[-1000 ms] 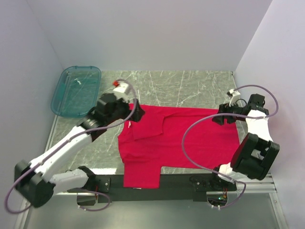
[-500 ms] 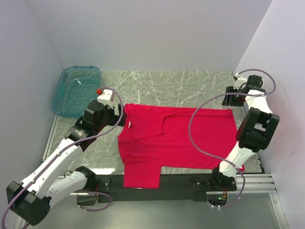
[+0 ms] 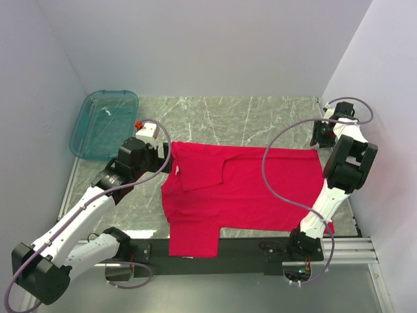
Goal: Fold and stack the t-shirts
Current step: Fold the tshirt
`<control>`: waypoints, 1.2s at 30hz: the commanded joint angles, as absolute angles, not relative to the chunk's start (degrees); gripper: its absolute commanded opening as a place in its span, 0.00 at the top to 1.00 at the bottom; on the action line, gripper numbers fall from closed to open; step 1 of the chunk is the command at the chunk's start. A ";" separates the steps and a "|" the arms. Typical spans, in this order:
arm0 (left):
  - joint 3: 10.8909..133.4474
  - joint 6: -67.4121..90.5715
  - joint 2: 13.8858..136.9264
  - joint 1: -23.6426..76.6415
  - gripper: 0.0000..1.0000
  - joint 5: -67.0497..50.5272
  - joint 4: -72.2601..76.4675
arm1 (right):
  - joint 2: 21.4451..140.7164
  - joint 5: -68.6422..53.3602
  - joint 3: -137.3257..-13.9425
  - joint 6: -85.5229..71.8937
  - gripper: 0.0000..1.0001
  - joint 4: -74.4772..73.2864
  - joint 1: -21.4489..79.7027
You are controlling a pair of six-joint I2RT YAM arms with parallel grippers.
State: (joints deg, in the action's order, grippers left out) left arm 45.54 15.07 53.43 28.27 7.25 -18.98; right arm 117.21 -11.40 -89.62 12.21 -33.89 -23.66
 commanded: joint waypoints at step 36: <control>45.97 14.50 53.88 26.98 0.02 4.31 -18.63 | 111.98 -12.30 -85.17 12.48 0.75 -31.99 -24.35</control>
